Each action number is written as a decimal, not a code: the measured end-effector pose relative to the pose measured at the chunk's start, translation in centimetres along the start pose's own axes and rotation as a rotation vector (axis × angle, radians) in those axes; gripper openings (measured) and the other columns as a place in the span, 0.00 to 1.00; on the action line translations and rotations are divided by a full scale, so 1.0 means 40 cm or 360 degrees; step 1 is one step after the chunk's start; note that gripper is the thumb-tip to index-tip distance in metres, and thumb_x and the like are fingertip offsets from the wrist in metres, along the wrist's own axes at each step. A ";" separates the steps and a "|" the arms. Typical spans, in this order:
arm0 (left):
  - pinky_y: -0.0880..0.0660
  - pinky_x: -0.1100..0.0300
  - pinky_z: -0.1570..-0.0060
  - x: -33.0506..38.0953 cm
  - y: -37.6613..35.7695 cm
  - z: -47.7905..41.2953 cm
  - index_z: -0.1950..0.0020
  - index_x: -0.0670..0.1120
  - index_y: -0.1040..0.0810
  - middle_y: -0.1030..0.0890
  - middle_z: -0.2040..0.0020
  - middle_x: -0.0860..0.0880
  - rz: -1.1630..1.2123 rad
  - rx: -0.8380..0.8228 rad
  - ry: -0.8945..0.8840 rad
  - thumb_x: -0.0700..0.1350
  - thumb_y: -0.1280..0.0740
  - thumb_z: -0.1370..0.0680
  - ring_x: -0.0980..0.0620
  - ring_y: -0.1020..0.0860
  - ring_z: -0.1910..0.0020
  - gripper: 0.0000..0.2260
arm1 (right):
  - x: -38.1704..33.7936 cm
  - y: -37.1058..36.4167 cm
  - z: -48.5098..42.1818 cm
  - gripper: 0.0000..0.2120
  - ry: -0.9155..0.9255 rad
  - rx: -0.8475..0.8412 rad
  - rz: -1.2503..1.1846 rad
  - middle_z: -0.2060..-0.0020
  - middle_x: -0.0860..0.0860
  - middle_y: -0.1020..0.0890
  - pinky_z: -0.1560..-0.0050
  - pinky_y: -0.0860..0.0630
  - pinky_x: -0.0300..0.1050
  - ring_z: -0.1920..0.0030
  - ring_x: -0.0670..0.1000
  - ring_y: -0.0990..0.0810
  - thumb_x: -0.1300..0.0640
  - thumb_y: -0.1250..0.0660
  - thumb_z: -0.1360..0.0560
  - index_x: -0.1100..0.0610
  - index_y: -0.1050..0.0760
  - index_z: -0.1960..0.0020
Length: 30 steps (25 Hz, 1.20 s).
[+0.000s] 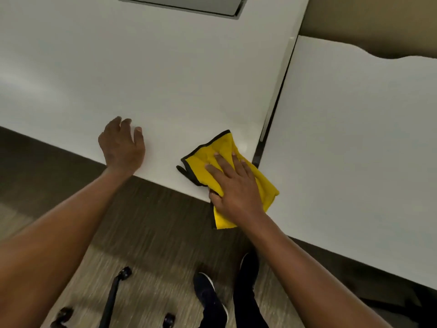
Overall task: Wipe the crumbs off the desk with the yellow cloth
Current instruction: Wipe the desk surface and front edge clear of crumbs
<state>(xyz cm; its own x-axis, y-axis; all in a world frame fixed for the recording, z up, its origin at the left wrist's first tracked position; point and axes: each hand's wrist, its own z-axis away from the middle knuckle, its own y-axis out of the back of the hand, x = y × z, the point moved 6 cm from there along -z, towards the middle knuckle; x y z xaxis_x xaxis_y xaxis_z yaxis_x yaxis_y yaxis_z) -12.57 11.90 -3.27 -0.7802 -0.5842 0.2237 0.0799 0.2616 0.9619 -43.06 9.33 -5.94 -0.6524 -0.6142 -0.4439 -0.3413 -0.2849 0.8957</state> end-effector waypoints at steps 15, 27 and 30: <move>0.35 0.47 0.33 0.290 -0.079 0.208 0.31 0.45 0.27 0.27 0.29 0.45 0.0247 -0.0013 -0.0701 0.53 0.43 0.18 0.45 0.30 0.30 0.19 | 0.183 0.030 -0.037 0.30 -0.1034 0.0526 -0.1552 0.24 0.49 0.31 0.25 0.35 0.51 0.26 0.53 0.32 0.46 0.39 0.18 0.44 0.45 0.20; 0.34 0.46 0.34 0.298 -0.074 0.211 0.30 0.44 0.27 0.27 0.29 0.44 0.0260 -0.0034 -0.0703 0.51 0.43 0.18 0.44 0.29 0.30 0.20 | 0.032 -0.050 0.153 0.27 -0.1127 0.0606 -0.1476 0.33 0.40 0.29 0.40 0.31 0.37 0.37 0.40 0.29 0.47 0.40 0.18 0.44 0.44 0.21; 0.34 0.46 0.34 0.297 -0.073 0.211 0.30 0.44 0.27 0.27 0.29 0.44 0.0254 -0.0049 -0.0684 0.52 0.43 0.18 0.44 0.30 0.30 0.20 | 0.124 -0.003 0.016 0.26 -0.1162 0.0636 -0.1355 0.33 0.50 0.25 0.38 0.28 0.45 0.36 0.50 0.25 0.49 0.40 0.18 0.50 0.40 0.22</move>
<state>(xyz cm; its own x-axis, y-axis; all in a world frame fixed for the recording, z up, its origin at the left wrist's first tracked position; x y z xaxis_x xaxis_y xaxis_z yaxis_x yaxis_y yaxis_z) -27.30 10.68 -4.75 -0.9427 -0.1651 0.2899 0.2331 0.2958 0.9264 -46.67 6.80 -8.28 -0.3006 0.2624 -0.9169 -0.9536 -0.0689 0.2929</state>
